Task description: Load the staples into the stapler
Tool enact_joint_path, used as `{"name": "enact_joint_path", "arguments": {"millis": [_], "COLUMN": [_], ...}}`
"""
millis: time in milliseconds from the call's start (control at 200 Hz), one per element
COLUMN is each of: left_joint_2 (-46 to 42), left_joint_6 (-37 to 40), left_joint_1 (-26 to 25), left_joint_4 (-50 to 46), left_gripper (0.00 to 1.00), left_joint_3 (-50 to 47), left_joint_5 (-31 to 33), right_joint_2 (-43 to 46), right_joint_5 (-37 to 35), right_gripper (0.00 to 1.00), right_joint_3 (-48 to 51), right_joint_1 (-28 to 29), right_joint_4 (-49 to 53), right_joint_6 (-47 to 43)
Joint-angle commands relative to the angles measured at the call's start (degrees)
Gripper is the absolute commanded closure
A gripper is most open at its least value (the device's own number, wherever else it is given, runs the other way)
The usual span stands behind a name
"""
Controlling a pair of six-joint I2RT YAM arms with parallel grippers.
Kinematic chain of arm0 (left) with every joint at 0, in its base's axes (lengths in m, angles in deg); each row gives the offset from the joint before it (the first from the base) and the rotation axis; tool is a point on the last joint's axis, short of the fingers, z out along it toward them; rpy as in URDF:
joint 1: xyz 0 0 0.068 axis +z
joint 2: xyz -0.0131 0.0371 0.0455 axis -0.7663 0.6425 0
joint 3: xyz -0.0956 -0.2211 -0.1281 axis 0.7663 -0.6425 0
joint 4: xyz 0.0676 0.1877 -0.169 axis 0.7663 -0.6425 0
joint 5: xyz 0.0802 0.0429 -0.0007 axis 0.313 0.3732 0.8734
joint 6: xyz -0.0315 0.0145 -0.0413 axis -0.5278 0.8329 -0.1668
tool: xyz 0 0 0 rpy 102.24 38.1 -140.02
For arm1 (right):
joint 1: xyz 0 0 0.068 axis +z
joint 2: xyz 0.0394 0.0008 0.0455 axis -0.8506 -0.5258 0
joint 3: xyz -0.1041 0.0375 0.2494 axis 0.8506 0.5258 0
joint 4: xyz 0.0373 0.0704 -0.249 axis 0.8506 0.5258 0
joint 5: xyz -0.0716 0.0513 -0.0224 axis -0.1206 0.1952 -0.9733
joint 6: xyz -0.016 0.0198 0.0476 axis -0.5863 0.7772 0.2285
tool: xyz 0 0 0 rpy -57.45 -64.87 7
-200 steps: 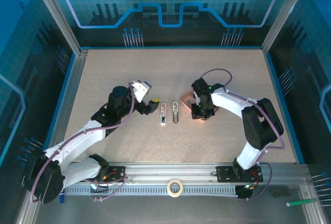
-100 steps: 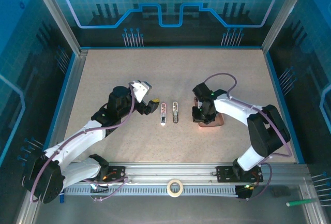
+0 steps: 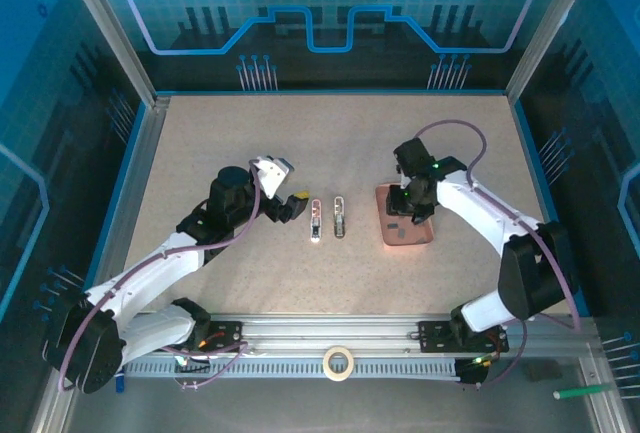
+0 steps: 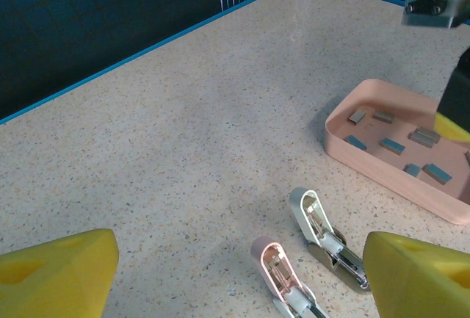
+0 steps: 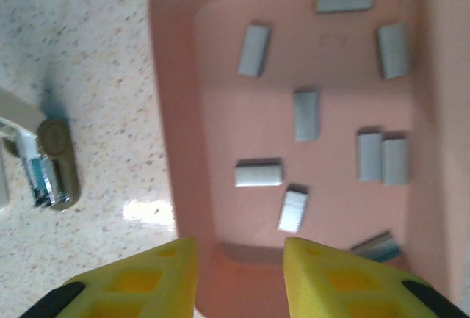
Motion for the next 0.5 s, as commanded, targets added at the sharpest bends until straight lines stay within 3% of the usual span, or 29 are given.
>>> {"name": "enact_joint_path", "arguments": {"millis": [0,495], "left_joint_2": [0.0,1.6], "left_joint_6": [0.0,0.4], "left_joint_1": [0.3,0.3], "left_joint_4": [0.3,0.3], "left_gripper": [0.12,0.12], "left_joint_3": [1.6,1.8], "left_joint_5": [-1.2,-0.5], "right_joint_2": [-4.3,-18.6], "right_joint_5": [-1.0,0.8], "right_gripper": [0.67,0.71], "right_joint_3": [-2.7,-8.6], "right_joint_1": [-2.6,-5.2], "right_joint_4": [3.1,0.2], "right_joint_6": [-5.0,-9.2]}}
